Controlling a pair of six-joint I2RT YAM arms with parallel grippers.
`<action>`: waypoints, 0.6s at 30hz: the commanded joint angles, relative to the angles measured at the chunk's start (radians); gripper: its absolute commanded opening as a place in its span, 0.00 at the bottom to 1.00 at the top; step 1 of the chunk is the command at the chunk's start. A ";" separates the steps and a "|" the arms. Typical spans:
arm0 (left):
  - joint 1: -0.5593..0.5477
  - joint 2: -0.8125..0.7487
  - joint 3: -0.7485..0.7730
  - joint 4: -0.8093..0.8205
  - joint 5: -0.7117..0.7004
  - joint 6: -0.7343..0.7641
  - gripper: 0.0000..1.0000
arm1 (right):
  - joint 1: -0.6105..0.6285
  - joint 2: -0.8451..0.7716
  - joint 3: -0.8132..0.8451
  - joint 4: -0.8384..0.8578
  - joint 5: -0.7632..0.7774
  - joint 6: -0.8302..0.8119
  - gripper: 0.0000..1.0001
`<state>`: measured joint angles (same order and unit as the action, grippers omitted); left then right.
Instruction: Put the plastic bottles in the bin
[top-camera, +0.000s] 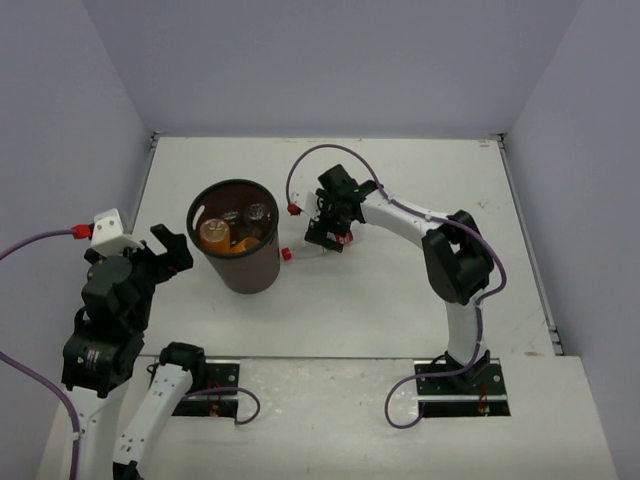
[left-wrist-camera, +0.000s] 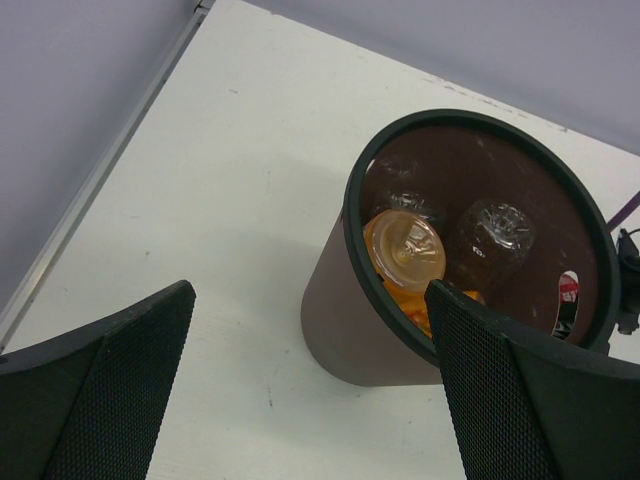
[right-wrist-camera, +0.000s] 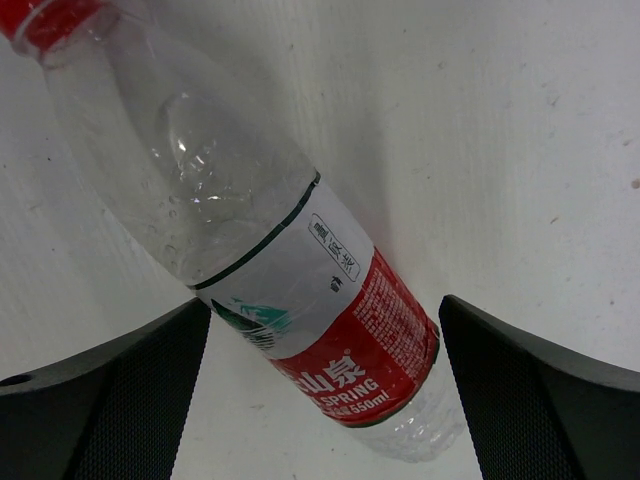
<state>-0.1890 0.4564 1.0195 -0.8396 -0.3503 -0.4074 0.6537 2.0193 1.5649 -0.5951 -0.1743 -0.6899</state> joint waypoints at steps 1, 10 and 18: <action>0.010 0.012 0.030 -0.006 -0.036 0.029 1.00 | 0.001 0.021 0.036 0.006 0.022 -0.011 0.99; 0.010 0.031 0.019 0.008 -0.017 0.029 1.00 | -0.014 0.070 0.045 0.021 -0.006 0.014 0.93; 0.010 0.030 0.038 0.006 -0.003 0.035 1.00 | -0.012 0.063 0.028 0.001 0.019 0.003 0.43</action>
<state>-0.1890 0.4820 1.0195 -0.8398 -0.3622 -0.4000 0.6456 2.0936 1.5741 -0.5893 -0.1692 -0.6763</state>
